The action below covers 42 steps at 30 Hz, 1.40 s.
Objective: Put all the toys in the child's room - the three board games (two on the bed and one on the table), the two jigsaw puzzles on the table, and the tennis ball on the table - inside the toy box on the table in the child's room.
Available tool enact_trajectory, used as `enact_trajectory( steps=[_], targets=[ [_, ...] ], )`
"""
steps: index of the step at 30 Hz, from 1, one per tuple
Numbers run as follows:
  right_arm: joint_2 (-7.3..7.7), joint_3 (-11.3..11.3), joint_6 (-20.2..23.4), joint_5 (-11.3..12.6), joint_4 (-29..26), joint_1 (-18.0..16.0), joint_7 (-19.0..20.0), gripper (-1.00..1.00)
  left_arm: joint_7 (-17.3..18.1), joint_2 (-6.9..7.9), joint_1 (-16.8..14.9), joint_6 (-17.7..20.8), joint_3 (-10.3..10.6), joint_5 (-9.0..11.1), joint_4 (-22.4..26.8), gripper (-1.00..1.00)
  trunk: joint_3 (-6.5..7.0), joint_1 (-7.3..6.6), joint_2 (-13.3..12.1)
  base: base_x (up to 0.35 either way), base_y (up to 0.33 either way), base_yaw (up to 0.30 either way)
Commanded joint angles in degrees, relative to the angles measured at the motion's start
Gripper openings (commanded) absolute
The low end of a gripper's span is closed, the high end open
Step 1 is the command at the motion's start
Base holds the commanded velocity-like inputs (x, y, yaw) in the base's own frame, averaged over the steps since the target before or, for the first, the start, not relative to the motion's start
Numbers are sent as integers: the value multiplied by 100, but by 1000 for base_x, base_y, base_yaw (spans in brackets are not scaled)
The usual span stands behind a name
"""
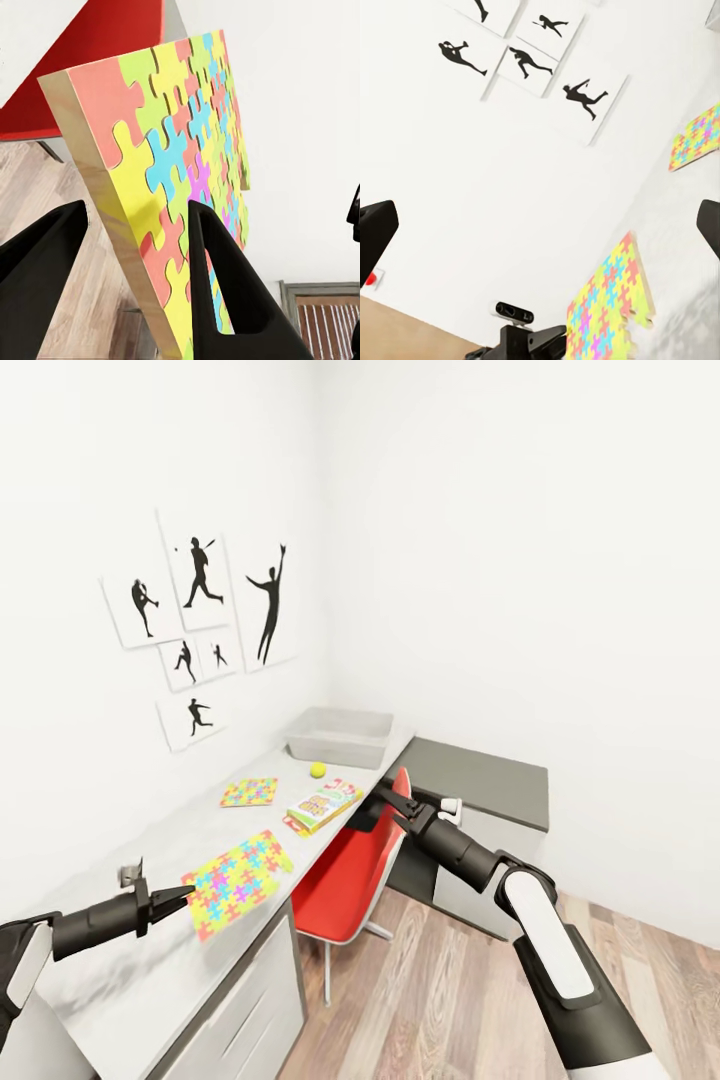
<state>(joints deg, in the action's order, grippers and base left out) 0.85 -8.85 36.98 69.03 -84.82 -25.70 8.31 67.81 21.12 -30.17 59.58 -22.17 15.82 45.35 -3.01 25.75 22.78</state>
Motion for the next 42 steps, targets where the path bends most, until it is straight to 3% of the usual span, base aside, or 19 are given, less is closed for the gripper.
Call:
enact_trajectory(
  steps=[1, 9, 18, 42],
  targets=[
    [3, -2, 13, -2, 1, -6, 13, 100, 16, 13, -5, 27, -6, -4, 1, -100, -21, 4, 14, 0, 0, -136],
    [3, -1, 0, -2, 8, -5, 18, 100, 13, 101, -10, 28, -3, -8, 1, -100, -84, 4, 14, 0, 0, -133],
    [3, -10, -38, -23, 8, -4, 15, 100, 20, 335, -24, 28, 1, 7, 1, -100, -118, 4, 14, 0, 0, -37],
    [-10, -5, -63, -24, 24, -4, -47, 100, 25, 469, -24, 33, -63, 14, -10, -100, -119, 4, 14, 0, 0, 0]
  ],
)
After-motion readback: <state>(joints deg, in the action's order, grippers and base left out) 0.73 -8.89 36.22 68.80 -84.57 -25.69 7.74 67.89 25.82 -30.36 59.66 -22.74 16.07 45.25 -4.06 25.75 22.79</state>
